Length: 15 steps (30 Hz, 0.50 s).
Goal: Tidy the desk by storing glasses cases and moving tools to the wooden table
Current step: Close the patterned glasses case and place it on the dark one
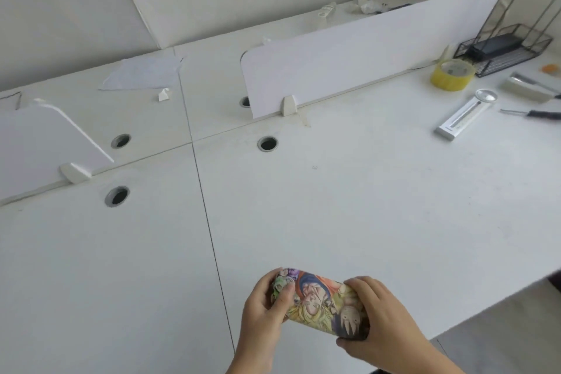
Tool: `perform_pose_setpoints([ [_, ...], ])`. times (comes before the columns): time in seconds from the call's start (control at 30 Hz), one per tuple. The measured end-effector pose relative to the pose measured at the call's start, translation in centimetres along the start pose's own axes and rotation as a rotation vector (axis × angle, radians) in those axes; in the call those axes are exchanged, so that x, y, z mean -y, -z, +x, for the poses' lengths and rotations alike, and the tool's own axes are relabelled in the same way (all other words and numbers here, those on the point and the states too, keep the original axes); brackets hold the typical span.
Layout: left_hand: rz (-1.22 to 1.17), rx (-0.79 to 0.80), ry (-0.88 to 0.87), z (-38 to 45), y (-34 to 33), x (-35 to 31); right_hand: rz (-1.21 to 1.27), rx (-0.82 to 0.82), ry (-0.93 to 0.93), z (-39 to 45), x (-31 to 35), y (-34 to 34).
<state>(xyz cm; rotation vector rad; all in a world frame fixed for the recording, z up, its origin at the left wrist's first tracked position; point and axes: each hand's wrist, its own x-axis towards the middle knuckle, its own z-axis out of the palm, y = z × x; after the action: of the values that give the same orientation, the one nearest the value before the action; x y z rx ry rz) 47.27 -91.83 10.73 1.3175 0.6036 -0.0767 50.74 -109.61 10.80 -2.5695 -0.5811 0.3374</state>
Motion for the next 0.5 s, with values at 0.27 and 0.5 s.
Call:
perform_pose_setpoints([
  [0.27,0.381,0.215,-0.104,2.2,-3.7,4.8,0.246,-0.279,-0.586,-9.8,-7.5,-0.7],
  [0.5,0.471,0.354,-0.078,-1.3,-16.2,10.2,0.643,-0.085,-0.942,-16.4,-16.3,4.4],
])
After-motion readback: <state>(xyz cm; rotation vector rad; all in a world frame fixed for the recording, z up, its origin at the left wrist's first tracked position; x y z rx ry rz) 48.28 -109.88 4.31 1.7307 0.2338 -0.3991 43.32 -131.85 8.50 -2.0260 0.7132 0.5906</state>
